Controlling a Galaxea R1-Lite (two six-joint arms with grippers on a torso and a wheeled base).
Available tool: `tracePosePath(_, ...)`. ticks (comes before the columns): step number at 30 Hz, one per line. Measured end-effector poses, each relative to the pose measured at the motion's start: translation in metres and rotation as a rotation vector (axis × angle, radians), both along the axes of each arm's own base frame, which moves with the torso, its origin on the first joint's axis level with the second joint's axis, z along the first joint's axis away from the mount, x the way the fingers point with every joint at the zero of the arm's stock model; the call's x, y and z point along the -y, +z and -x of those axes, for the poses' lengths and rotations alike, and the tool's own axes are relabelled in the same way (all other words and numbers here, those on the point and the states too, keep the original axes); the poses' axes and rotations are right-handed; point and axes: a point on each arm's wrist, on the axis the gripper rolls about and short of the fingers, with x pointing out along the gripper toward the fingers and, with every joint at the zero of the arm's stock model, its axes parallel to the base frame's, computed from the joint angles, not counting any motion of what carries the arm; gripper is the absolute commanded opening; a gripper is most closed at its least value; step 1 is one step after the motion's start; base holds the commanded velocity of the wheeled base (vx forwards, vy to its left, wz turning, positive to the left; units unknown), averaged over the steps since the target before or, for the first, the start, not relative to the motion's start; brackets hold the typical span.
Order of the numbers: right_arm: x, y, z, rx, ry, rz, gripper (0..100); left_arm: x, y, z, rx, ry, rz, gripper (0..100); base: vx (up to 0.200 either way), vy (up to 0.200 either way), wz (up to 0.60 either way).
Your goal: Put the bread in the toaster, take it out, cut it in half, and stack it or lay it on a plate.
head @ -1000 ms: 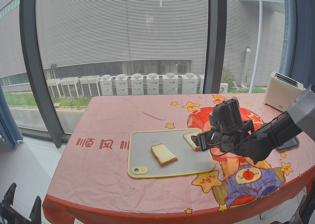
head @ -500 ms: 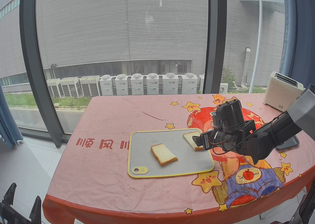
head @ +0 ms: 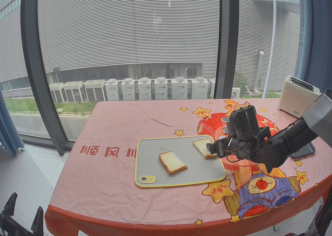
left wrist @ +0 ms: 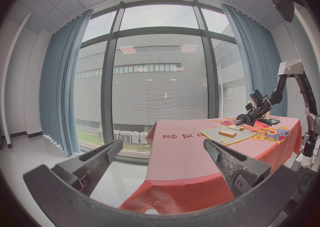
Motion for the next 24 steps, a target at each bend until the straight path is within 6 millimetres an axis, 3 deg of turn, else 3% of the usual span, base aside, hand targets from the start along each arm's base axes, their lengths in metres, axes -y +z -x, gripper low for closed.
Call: tracePosePath(24,0.001,-0.012,-0.002,-0.026,-0.004,0.021,100,0.0,0.0,0.0,0.0,0.0,0.0,100,0.0,0.0,0.0)
